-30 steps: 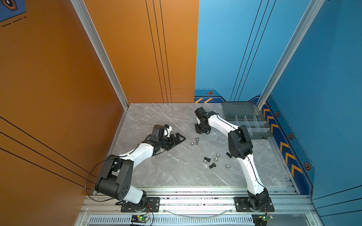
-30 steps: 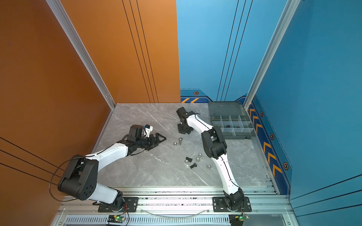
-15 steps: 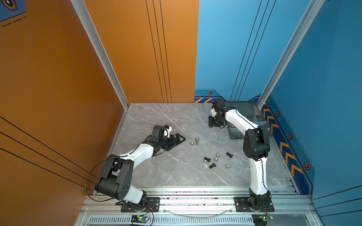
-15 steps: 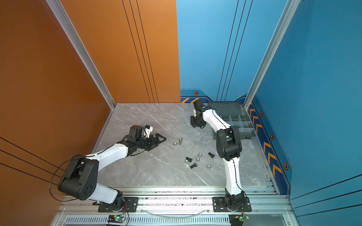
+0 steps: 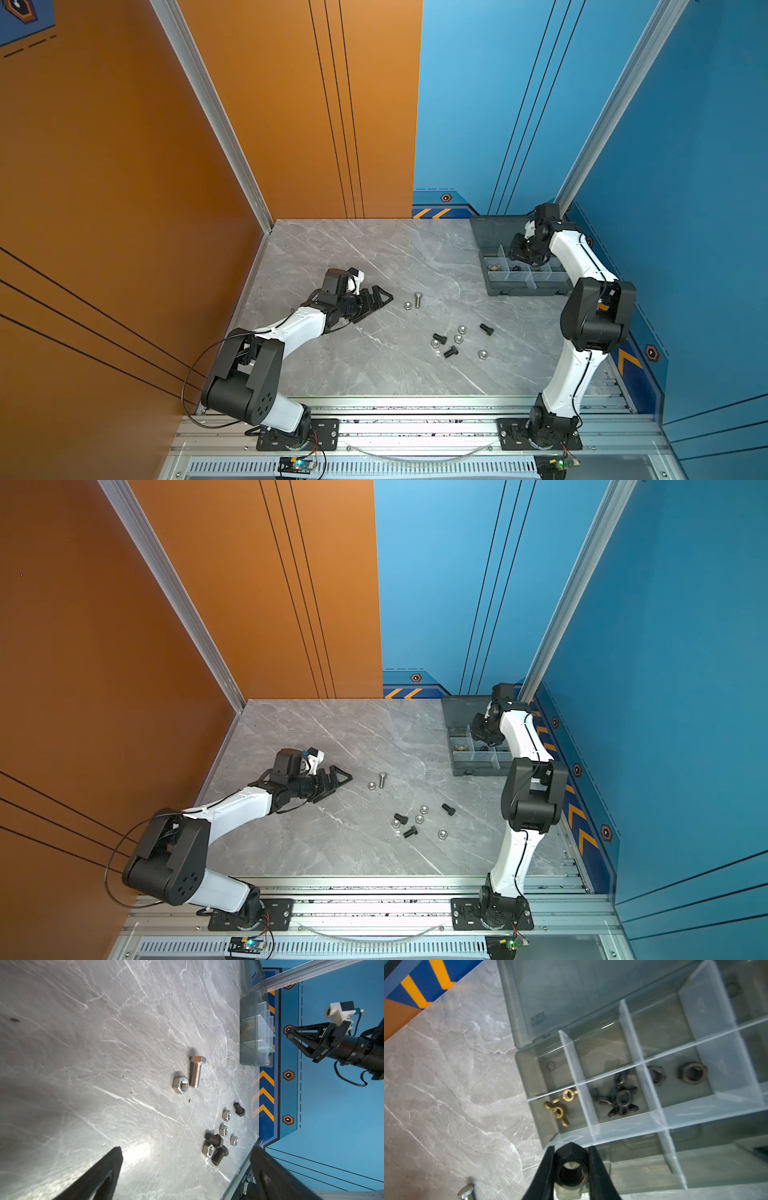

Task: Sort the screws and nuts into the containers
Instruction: 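Carry the black hex nut with the right gripper over the box, then open the right gripper over the hex nut compartment to drop it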

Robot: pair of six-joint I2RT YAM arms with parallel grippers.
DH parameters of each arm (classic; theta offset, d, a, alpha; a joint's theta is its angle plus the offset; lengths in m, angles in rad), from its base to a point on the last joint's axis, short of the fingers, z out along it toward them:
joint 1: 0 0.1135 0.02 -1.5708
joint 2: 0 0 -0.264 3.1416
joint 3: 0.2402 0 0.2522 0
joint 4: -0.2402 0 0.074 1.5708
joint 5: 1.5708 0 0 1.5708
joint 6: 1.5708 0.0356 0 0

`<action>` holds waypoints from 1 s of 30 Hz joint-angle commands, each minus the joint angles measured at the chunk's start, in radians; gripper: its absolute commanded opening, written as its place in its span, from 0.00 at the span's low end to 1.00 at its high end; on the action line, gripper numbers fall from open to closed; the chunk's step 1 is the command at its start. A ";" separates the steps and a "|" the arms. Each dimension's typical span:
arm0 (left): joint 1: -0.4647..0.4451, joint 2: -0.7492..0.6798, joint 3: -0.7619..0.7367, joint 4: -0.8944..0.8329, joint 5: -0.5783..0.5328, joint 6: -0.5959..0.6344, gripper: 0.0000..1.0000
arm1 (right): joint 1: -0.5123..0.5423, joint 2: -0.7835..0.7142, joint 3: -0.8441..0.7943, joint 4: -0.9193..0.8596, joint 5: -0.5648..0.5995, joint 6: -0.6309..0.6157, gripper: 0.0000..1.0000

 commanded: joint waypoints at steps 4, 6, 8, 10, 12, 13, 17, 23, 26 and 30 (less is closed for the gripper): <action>0.004 -0.007 -0.007 0.017 0.007 0.001 0.98 | -0.086 -0.009 0.006 0.004 0.009 0.026 0.00; 0.004 -0.001 -0.003 0.017 0.010 0.001 0.98 | -0.096 -0.002 0.008 0.016 0.030 0.018 0.00; 0.002 0.004 0.001 0.020 0.010 0.000 0.98 | -0.104 0.009 0.018 0.023 0.039 0.016 0.00; 0.002 0.007 0.000 0.024 0.011 -0.001 0.98 | -0.107 0.026 0.031 0.023 0.042 0.016 0.00; 0.001 0.010 -0.004 0.030 0.010 -0.002 0.98 | -0.107 0.040 0.043 0.024 0.052 0.016 0.00; 0.002 0.011 -0.006 0.031 0.010 -0.003 0.98 | -0.106 0.046 0.049 0.024 0.057 0.016 0.00; 0.004 0.016 -0.004 0.032 0.015 -0.002 0.98 | -0.111 0.078 0.093 0.022 0.080 0.008 0.00; 0.008 0.027 0.003 0.035 0.022 0.001 0.98 | -0.126 0.129 0.124 0.022 0.091 0.006 0.00; 0.009 0.036 0.007 0.039 0.026 0.000 0.98 | -0.132 0.145 0.130 0.023 0.099 0.005 0.00; 0.010 0.046 0.011 0.053 0.030 -0.009 0.98 | -0.134 0.165 0.134 0.024 0.122 -0.005 0.00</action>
